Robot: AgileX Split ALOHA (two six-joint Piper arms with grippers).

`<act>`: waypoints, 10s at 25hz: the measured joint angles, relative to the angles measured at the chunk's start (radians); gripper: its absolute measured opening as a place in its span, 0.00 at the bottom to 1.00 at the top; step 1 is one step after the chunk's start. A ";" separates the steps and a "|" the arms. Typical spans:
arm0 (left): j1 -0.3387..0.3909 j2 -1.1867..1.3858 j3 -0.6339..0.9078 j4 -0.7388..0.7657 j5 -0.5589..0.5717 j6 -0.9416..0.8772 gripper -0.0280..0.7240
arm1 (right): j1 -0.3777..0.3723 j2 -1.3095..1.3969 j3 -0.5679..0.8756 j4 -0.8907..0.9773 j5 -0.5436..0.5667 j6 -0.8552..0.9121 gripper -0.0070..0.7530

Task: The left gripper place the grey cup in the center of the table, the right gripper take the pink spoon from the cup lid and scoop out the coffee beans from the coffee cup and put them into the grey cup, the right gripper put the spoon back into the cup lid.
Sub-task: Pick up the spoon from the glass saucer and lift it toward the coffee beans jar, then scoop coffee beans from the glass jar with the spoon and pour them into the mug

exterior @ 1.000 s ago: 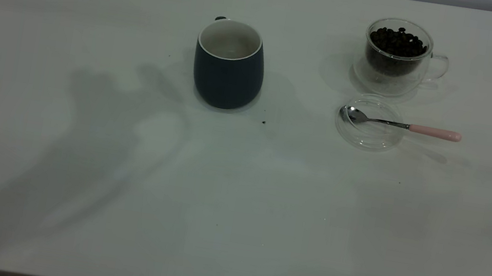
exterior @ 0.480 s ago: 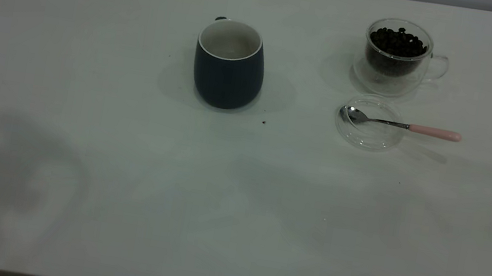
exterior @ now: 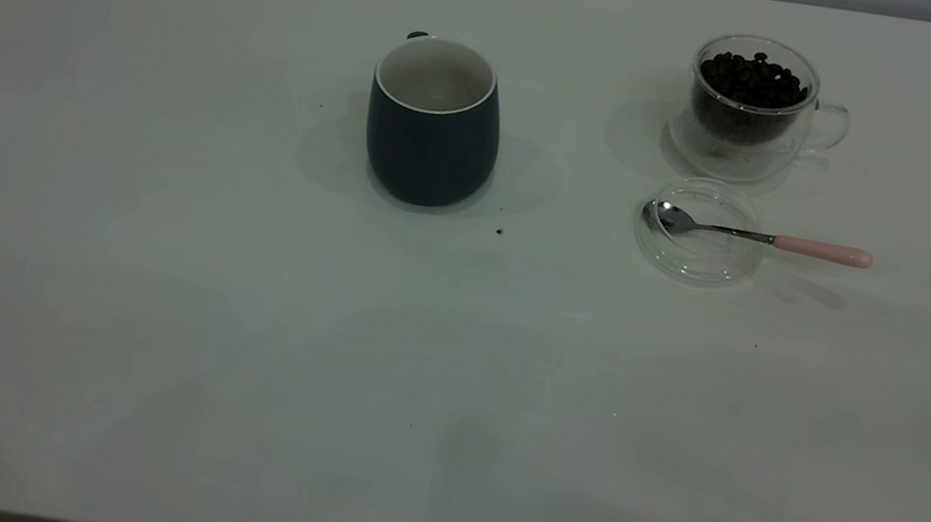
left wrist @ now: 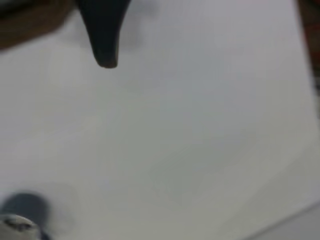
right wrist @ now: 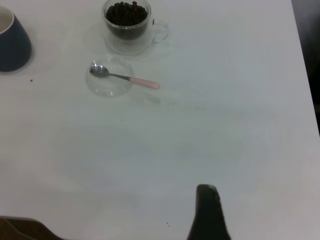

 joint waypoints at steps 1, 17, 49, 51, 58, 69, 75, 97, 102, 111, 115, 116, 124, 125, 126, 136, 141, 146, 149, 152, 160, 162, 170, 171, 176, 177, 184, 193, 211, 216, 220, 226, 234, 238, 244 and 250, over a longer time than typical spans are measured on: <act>0.000 -0.035 0.045 -0.037 0.000 0.007 0.82 | 0.000 0.000 0.000 0.000 0.000 0.000 0.79; 0.000 -0.553 0.579 -0.258 -0.007 0.096 0.82 | 0.000 0.000 0.000 0.000 0.000 0.000 0.79; 0.423 -0.779 0.628 -0.279 -0.045 0.097 0.82 | 0.000 0.000 0.000 0.000 0.000 0.000 0.79; 0.440 -0.819 0.628 -0.279 -0.044 0.097 0.82 | 0.000 0.000 0.000 0.000 0.000 0.000 0.79; 0.462 -0.871 0.628 -0.279 -0.039 0.097 0.82 | 0.000 0.000 0.000 0.000 0.000 0.000 0.79; 0.462 -0.876 0.628 -0.279 -0.037 0.097 0.82 | 0.000 0.000 0.000 0.000 0.000 0.000 0.79; 0.462 -0.876 0.628 -0.279 -0.037 0.099 0.82 | 0.000 0.000 0.000 0.000 0.000 0.000 0.79; 0.462 -0.876 0.628 -0.279 -0.037 0.099 0.82 | 0.000 0.546 -0.236 0.167 -0.173 0.072 0.84; 0.462 -0.876 0.628 -0.279 -0.037 0.099 0.82 | 0.000 0.943 -0.378 0.241 -0.214 0.059 0.84; 0.462 -0.876 0.628 -0.279 -0.037 0.097 0.82 | -0.102 1.543 -0.512 0.574 -0.261 -0.236 0.84; 0.462 -0.876 0.628 -0.279 -0.037 0.097 0.82 | -0.212 1.733 -0.512 0.763 -0.255 -0.451 0.84; 0.462 -0.876 0.628 -0.279 -0.037 0.097 0.82 | -0.230 1.767 -0.510 0.801 -0.256 -0.487 0.84; 0.462 -0.876 0.628 -0.279 -0.037 0.097 0.82 | -0.311 1.946 -0.390 1.170 -0.345 -0.839 0.84; 0.462 -0.876 0.628 -0.279 -0.037 0.097 0.82 | -0.311 1.968 -0.369 1.227 -0.360 -0.885 0.84; 0.462 -0.876 0.628 -0.279 -0.037 0.097 0.82 | -0.312 1.986 -0.352 1.288 -0.369 -0.943 0.84; 0.462 -0.876 0.628 -0.279 -0.037 0.097 0.82 | -0.308 2.273 -0.323 1.709 -0.295 -1.354 0.84; 0.462 -0.876 0.628 -0.279 -0.037 0.099 0.82 | -0.308 2.376 -0.354 1.720 -0.272 -1.410 0.84; 0.462 -0.876 0.628 -0.279 -0.037 0.099 0.82 | -0.308 2.430 -0.400 1.722 -0.261 -1.426 0.84; 0.462 -0.876 0.628 -0.279 -0.037 0.099 0.82 | -0.286 2.449 -0.427 1.722 -0.259 -1.426 0.84; 0.462 -0.876 0.628 -0.279 -0.037 0.099 0.82 | -0.254 2.452 -0.452 1.722 -0.258 -1.422 0.84; 0.462 -0.876 0.628 -0.279 -0.037 0.099 0.82 | -0.191 2.452 -0.491 1.722 -0.257 -1.384 0.79; 0.462 -0.876 0.628 -0.279 -0.037 0.099 0.82 | -0.183 2.452 -0.491 1.722 -0.257 -1.383 0.74; 0.462 -0.876 0.628 -0.279 -0.037 0.099 0.82 | -0.180 2.452 -0.501 1.722 -0.265 -1.394 0.39; 0.462 -0.876 0.628 -0.279 -0.037 0.099 0.82 | -0.180 2.452 -0.501 1.722 -0.268 -1.398 0.35; 0.462 -0.876 0.628 -0.279 -0.037 0.099 0.82 | -0.180 2.452 -0.501 1.722 -0.236 -1.414 0.18; 0.462 -0.876 0.628 -0.279 -0.037 0.099 0.82 | -0.181 2.452 -0.501 1.722 -0.226 -1.419 0.16; 0.462 -0.876 0.628 -0.279 -0.037 0.099 0.82 | -0.215 2.421 -0.500 1.664 -0.207 -1.422 0.16; 0.462 -0.876 0.628 -0.279 -0.036 0.099 0.82 | -0.230 2.208 -0.452 1.517 -0.228 -1.342 0.16; 0.462 -0.876 0.628 -0.280 -0.036 0.099 0.82 | -0.180 2.108 -0.664 1.378 -0.504 -1.307 0.16; 0.462 -0.876 0.628 -0.280 -0.036 0.099 0.82 | -0.126 2.122 -0.666 1.361 -0.556 -1.319 0.16; 0.462 -0.876 0.628 -0.280 -0.036 0.099 0.82 | -0.094 2.122 -0.667 1.366 -0.627 -1.327 0.16; 0.462 -0.876 0.628 -0.280 -0.036 0.099 0.82 | -0.087 2.122 -0.668 1.393 -0.660 -1.329 0.16; 0.462 -0.876 0.628 -0.280 -0.036 0.099 0.82 | -0.087 2.173 -0.668 1.471 -0.561 -1.307 0.16; 0.462 -0.876 0.628 -0.280 -0.036 0.099 0.82 | -0.094 2.179 -0.668 1.510 -0.528 -1.307 0.16; 0.462 -0.876 0.628 -0.280 -0.036 0.099 0.82 | -0.151 2.193 -0.668 1.526 -0.433 -1.278 0.16; 0.462 -0.876 0.628 -0.280 -0.036 0.099 0.82 | -0.193 2.255 -0.669 1.568 -0.338 -1.267 0.16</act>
